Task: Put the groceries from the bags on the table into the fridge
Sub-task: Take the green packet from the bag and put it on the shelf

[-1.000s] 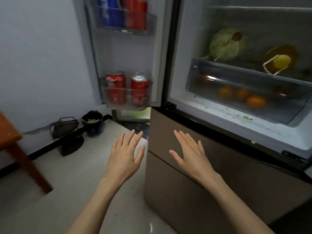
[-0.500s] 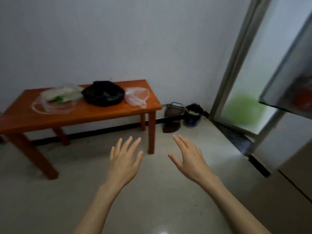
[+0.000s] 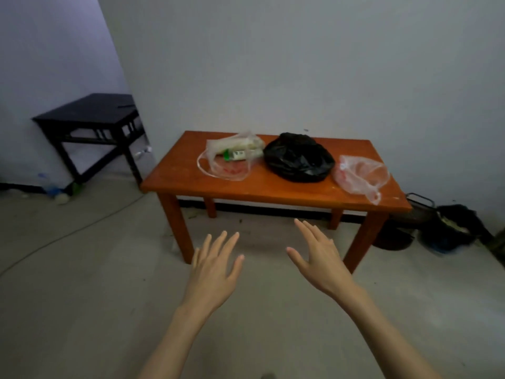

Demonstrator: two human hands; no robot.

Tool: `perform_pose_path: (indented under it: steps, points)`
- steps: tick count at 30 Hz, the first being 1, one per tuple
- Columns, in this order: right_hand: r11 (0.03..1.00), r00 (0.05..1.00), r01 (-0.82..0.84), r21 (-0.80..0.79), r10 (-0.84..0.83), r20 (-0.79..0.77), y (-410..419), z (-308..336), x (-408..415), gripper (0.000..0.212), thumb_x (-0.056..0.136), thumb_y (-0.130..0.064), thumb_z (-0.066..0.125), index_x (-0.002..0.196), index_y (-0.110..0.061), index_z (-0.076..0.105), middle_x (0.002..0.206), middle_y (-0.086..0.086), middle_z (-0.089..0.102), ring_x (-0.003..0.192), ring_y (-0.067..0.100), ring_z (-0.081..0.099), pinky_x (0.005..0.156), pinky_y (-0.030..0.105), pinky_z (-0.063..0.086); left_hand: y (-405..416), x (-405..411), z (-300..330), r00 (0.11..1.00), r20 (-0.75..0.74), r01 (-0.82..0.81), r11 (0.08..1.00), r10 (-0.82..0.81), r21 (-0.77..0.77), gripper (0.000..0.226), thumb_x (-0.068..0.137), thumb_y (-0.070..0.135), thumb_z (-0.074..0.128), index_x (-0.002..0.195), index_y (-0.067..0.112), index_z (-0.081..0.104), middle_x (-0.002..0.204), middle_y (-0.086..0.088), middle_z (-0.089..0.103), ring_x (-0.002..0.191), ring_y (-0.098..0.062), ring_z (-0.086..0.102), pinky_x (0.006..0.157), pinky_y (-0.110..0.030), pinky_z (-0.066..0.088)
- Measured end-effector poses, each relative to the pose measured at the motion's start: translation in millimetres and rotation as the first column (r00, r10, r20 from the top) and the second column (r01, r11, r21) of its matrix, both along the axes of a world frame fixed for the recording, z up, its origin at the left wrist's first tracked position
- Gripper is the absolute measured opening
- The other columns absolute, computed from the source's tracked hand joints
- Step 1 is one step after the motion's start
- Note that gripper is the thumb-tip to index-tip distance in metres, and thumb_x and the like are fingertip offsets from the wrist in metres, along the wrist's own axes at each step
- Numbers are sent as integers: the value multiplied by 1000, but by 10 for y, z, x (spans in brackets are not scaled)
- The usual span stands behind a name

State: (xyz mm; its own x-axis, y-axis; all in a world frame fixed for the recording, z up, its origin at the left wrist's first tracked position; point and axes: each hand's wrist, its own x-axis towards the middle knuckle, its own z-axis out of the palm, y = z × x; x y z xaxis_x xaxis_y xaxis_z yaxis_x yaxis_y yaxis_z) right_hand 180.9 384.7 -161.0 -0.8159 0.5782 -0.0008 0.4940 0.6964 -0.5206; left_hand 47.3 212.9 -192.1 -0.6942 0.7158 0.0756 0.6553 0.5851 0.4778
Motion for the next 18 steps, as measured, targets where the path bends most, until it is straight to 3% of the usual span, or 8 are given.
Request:
perform_pose_path:
  steps: [9, 18]
  points:
    - [997, 996, -74, 33, 75, -51, 881, -31, -1984, 65, 94, -42, 46, 149, -25, 13, 156, 2, 17, 145, 21, 10, 118, 44, 11, 853, -1946, 127, 999, -34, -38, 999, 38, 7, 53, 97, 46, 32, 147, 32, 20, 156, 4, 15, 145, -19, 4, 117, -41, 8]
    - [994, 993, -109, 17, 108, 36, 1471, -231, -3362, 62, 96, -39, 44, 148, -21, 16, 156, 5, 18, 145, 22, 11, 118, 41, 12, 1437, -3231, -191, 999, 36, 8, 994, -4, -109, 52, 98, 41, 37, 146, 28, 24, 156, 1, 19, 145, -21, 7, 118, -39, 13]
